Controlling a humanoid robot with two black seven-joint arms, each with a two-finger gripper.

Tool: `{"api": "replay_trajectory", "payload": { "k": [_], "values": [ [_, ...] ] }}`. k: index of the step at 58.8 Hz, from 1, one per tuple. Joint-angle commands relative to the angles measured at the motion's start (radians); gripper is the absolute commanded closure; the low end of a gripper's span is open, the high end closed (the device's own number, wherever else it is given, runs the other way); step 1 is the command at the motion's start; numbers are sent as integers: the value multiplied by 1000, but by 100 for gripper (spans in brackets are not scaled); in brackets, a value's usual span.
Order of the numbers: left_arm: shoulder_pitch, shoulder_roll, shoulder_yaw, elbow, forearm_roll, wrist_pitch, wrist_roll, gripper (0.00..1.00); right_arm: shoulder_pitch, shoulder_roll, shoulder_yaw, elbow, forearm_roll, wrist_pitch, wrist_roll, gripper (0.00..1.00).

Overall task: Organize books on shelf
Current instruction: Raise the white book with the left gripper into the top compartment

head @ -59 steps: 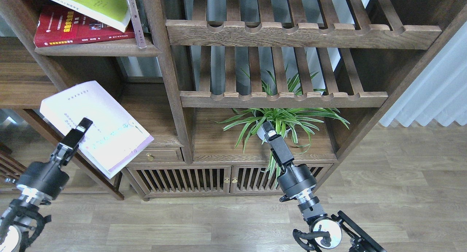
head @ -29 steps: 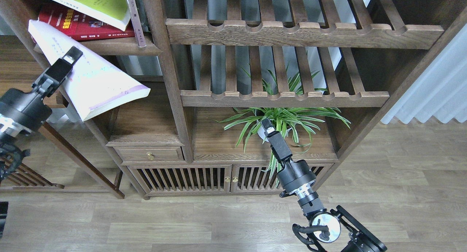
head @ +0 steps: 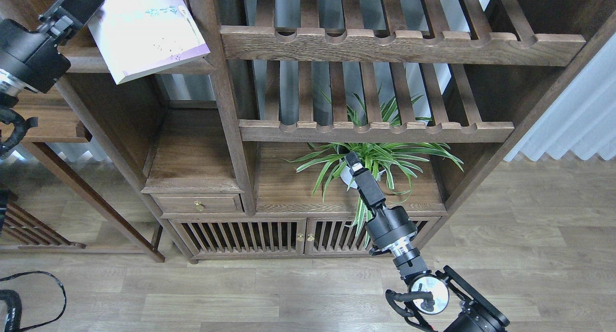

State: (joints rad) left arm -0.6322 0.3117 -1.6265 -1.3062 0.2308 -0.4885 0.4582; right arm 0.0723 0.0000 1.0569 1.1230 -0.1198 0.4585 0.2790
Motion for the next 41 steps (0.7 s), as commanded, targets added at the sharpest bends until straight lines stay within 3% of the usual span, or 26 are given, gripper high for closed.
{"api": "replay_trajectory", "payload": {
  "k": [1, 41],
  "values": [
    [-27, 10, -9, 12, 9, 0, 2, 97, 0, 0, 0, 1, 0, 0, -1, 1],
    [-169, 121, 13, 159, 36, 0, 8, 97, 0, 0, -3, 4, 0, 0, -1, 1]
  ]
}}
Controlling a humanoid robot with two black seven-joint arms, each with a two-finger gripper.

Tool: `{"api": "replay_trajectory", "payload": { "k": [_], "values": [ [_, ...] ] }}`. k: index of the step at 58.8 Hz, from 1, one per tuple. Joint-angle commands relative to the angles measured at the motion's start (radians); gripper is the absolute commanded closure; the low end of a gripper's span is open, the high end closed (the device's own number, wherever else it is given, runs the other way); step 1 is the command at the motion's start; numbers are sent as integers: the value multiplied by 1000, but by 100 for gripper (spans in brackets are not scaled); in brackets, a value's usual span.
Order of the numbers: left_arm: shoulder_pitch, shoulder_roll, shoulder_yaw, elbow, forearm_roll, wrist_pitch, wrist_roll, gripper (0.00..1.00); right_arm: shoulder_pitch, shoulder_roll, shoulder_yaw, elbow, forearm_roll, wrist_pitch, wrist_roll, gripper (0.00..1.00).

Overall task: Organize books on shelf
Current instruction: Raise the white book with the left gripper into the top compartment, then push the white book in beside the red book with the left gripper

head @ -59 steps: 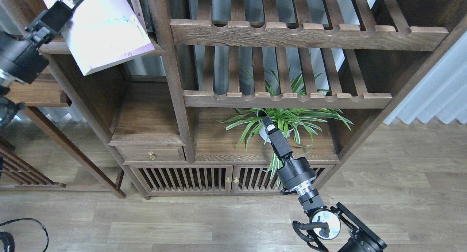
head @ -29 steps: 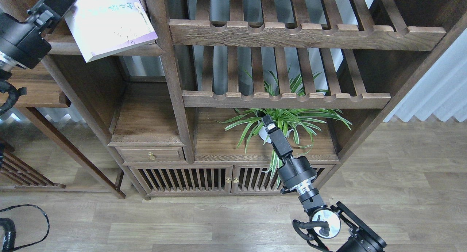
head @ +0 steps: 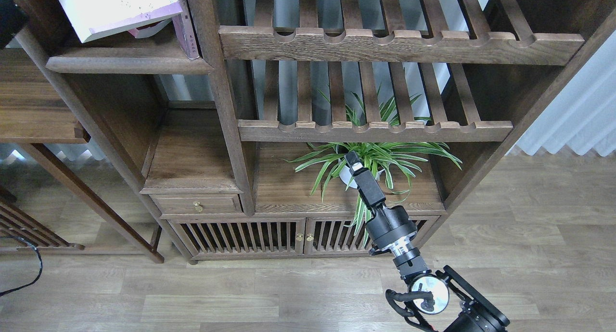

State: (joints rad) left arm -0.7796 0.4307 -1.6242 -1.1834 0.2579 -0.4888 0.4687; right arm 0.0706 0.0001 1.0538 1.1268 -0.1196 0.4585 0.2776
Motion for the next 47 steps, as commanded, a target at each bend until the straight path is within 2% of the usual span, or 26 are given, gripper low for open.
{"api": "replay_trajectory", "payload": {
  "k": [1, 13, 28, 47],
  "values": [
    [-29, 2, 15, 44, 12, 0, -2, 97, 0, 0, 0, 1, 0, 0, 0, 1],
    [-98, -7, 50, 114, 32, 0, -5, 97, 0, 0, -2, 2, 0, 0, 0, 1],
    [-240, -18, 130, 252, 67, 0, -7, 97, -2, 0, -2, 8, 0, 0, 0, 1],
    [-282, -70, 181, 334, 122, 0, -12, 97, -3, 0, -5, 10, -2, 0, 0, 1]
  ]
}}
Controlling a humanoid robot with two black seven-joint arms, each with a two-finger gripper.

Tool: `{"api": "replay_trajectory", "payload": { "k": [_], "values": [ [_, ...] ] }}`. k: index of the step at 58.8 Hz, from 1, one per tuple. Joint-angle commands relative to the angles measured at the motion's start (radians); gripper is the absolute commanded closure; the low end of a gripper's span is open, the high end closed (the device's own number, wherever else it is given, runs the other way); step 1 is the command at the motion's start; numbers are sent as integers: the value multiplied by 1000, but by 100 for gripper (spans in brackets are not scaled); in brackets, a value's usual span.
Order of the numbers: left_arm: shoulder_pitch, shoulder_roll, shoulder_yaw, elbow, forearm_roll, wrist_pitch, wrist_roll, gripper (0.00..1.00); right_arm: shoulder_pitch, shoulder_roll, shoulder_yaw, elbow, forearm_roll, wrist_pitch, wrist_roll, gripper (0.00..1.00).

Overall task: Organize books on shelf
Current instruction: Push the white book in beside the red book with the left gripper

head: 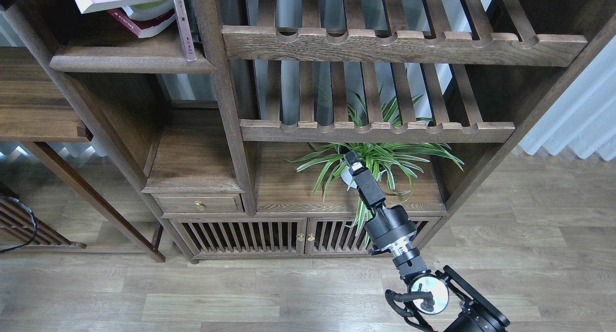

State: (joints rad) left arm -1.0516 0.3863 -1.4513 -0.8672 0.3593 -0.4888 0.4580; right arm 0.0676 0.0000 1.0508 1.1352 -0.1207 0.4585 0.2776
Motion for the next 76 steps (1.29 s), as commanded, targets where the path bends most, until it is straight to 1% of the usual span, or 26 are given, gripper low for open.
{"api": "replay_trajectory", "payload": {
  "k": [1, 13, 21, 33, 42, 46, 49, 59, 62, 65, 68, 70, 76],
  "values": [
    [-10, -27, 8, 19, 24, 0, -1, 97, 0, 0, -2, 1, -1, 0, 0, 1],
    [-48, -70, 11, 74, 96, 0, -5, 97, 0, 0, -5, 5, -1, -1, 0, 1],
    [-87, -119, 23, 123, 136, 0, -4, 97, 0, 0, -6, 5, 1, -1, 0, 1],
    [-102, -119, 51, 148, 148, 0, -5, 97, -5, 0, -6, 5, 3, 0, 0, 1],
    [-94, -121, 81, 143, 148, 0, -4, 93, 0, 0, -6, 5, 4, 0, 0, 1],
    [-93, -122, 75, 143, 148, 0, -4, 86, 1, 0, -6, 5, 6, 0, 0, 1],
    [-90, -122, 71, 145, 148, 0, -5, 75, 1, 0, -6, 5, 9, 0, 0, 1],
    [-87, -122, 71, 145, 139, 0, -5, 64, 1, 0, -5, 6, 12, 2, 0, 1],
    [-84, -122, 68, 143, 138, 0, -9, 56, 1, 0, -5, 6, 13, 2, 0, 1],
    [-79, -122, 66, 142, 138, 0, -9, 51, 1, 0, -5, 6, 13, 2, 0, 1],
    [-71, -121, 65, 137, 138, 0, -12, 48, 1, 0, -5, 6, 13, 2, 0, 1],
    [-51, -118, 60, 128, 135, 0, -13, 42, 1, 0, -5, 6, 13, 2, 0, 1],
    [-19, -112, 48, 90, 121, 0, -12, 41, -2, 0, -5, 8, 13, 0, 0, 1]
  ]
}}
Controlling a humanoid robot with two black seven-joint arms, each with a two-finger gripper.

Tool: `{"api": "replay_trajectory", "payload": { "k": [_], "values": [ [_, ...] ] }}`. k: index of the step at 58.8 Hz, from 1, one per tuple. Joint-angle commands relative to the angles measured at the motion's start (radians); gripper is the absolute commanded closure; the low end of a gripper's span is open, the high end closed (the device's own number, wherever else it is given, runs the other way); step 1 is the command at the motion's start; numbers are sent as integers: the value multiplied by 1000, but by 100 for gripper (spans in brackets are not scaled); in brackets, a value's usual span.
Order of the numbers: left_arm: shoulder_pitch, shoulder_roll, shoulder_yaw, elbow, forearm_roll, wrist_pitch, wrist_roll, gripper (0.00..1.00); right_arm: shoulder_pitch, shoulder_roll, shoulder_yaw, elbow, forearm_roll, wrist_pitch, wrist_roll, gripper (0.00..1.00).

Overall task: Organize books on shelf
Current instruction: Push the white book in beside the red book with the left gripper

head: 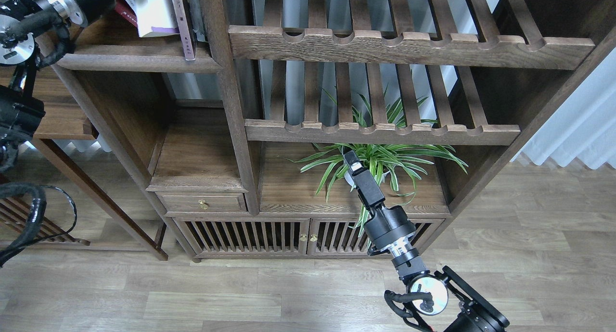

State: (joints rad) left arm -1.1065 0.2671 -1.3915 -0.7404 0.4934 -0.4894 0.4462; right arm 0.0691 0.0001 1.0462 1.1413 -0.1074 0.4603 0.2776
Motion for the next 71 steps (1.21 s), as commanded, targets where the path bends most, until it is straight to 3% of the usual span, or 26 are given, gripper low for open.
{"api": "replay_trajectory", "payload": {
  "k": [1, 30, 46, 71],
  "values": [
    [40, 7, -15, -43, -15, 1, 0, 41, -3, 0, 0, 3, 0, -2, 0, 1],
    [229, 20, -100, -273, -49, 1, 8, 42, -14, 0, -2, 29, 3, -22, -1, 1],
    [408, 20, -176, -425, -124, 1, 8, 42, -14, 0, -3, 31, 6, -22, -1, 1],
    [557, 18, -231, -485, -256, 1, 2, 41, -12, 0, -3, 31, 6, -35, -1, 1]
  ]
}}
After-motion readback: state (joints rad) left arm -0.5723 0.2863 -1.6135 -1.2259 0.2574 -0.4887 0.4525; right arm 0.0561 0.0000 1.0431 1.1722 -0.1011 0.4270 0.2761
